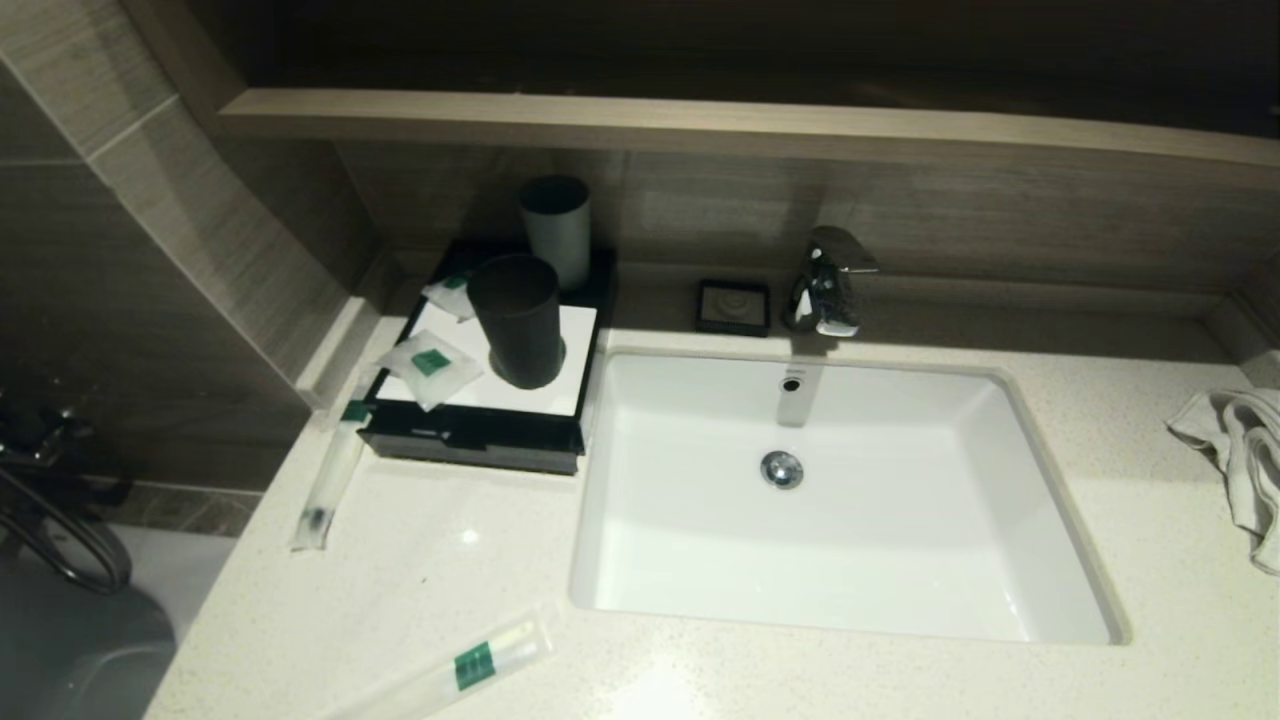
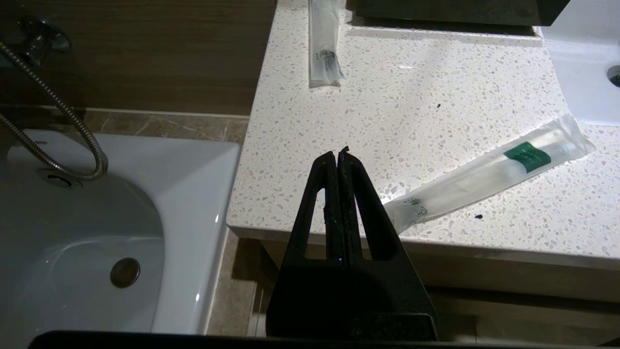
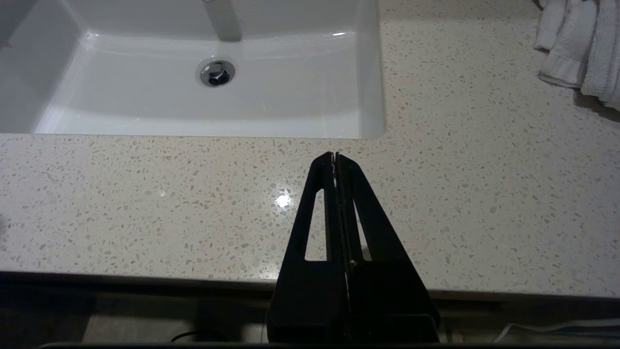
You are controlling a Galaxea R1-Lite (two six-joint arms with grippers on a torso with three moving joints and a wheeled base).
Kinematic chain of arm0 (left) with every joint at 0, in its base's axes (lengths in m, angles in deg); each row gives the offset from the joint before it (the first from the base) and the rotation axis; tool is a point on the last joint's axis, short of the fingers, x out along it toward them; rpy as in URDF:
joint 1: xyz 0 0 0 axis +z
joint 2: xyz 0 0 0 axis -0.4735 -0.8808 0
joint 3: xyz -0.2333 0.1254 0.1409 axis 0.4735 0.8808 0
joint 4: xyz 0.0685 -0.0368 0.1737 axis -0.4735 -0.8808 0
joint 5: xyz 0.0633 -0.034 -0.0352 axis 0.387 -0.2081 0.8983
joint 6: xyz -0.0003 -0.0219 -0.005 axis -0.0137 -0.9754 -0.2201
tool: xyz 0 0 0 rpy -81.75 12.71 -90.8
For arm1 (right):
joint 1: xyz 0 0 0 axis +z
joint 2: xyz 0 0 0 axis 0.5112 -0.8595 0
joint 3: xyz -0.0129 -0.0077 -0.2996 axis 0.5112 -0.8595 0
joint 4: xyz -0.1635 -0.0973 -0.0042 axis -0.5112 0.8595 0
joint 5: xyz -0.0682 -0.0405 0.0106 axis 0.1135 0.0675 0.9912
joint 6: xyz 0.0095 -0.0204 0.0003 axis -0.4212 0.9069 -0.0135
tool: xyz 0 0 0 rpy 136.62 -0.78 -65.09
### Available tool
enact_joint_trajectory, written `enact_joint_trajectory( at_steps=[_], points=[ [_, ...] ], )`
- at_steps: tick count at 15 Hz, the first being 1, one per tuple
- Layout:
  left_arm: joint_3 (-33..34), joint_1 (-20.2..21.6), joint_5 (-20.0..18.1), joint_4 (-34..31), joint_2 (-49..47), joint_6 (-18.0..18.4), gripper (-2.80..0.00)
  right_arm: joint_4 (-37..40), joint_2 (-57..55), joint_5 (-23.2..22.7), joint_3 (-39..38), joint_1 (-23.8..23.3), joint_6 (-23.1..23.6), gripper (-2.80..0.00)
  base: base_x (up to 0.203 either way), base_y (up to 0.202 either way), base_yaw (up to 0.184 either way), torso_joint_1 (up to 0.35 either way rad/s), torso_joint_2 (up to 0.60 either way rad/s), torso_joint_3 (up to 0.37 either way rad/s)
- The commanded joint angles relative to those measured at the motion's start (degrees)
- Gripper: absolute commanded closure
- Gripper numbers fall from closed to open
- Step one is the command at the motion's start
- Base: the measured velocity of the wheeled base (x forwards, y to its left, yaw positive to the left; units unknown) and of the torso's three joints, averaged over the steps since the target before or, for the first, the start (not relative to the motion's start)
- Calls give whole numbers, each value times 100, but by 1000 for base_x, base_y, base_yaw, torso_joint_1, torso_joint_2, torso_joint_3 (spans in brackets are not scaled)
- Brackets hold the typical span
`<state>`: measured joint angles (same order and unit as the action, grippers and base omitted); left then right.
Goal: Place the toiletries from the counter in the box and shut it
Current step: Open the drawer
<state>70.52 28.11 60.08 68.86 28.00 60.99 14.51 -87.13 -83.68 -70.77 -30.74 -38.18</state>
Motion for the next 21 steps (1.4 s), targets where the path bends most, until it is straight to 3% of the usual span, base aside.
enact_joint_trajectory(
  at_steps=[1,21],
  points=[
    [0,-2,4,0,-9,0,0,0,0,0,0,0,-3,0,0,0,0,0,0,0],
    [0,7,-13,-9,-9,35,0,0,0,0,0,0,3,0,0,0,0,0,0,0]
  ],
)
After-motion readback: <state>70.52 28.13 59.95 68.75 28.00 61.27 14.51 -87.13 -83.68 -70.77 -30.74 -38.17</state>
